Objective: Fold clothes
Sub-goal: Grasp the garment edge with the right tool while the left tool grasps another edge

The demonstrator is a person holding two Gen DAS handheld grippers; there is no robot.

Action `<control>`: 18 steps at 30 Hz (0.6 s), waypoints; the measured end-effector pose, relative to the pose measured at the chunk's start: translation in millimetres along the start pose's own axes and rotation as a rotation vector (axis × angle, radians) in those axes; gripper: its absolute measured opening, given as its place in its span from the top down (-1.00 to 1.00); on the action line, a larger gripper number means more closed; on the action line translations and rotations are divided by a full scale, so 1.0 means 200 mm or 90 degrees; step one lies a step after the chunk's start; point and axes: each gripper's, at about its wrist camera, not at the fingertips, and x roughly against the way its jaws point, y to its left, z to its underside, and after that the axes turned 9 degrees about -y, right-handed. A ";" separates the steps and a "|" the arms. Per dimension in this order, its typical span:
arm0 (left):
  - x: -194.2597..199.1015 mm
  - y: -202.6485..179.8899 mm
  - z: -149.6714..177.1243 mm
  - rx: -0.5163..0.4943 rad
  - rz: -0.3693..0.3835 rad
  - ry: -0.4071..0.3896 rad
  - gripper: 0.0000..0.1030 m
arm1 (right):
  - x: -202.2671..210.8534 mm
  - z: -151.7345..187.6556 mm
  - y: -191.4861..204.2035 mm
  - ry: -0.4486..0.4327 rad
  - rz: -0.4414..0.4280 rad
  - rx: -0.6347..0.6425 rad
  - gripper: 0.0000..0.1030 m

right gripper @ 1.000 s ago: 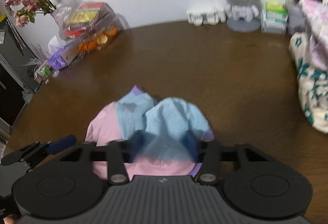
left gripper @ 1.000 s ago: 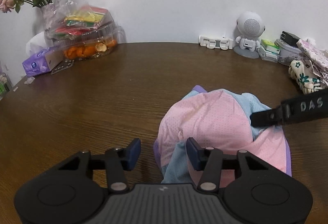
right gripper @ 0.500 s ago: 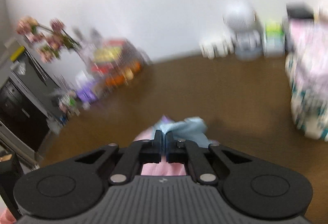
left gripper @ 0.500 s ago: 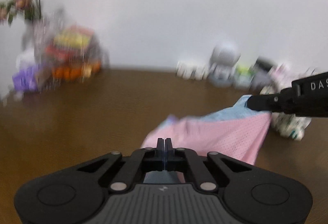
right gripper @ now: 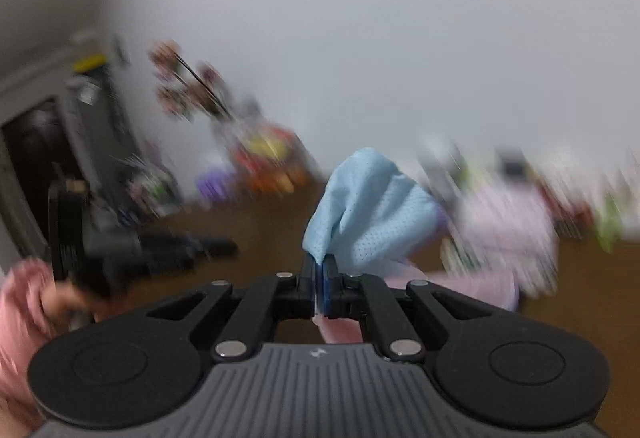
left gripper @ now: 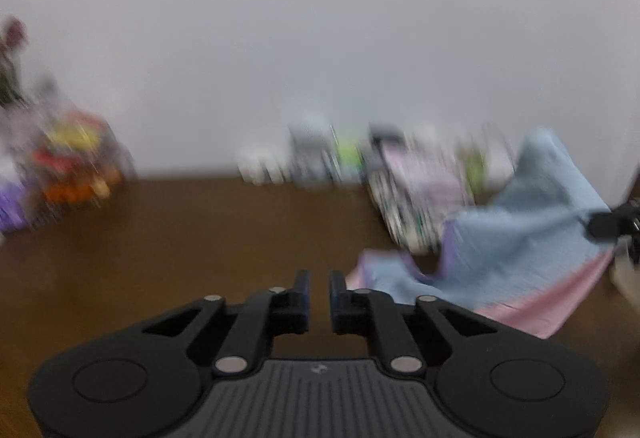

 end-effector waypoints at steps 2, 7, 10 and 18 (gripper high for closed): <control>-0.12 -0.05 0.10 -0.007 0.014 0.064 0.38 | 0.07 0.19 -0.11 0.056 0.051 -0.038 0.94; -0.38 -0.20 0.22 0.017 0.060 0.138 0.10 | 0.18 0.56 -0.26 0.140 0.129 -0.112 0.81; -0.49 -0.29 0.18 0.027 0.073 0.133 -0.16 | 0.27 0.58 -0.26 0.123 0.165 -0.115 -0.18; -0.81 -0.49 0.11 -0.047 -0.020 0.120 -0.35 | 0.31 0.48 -0.40 0.085 0.232 -0.081 -0.47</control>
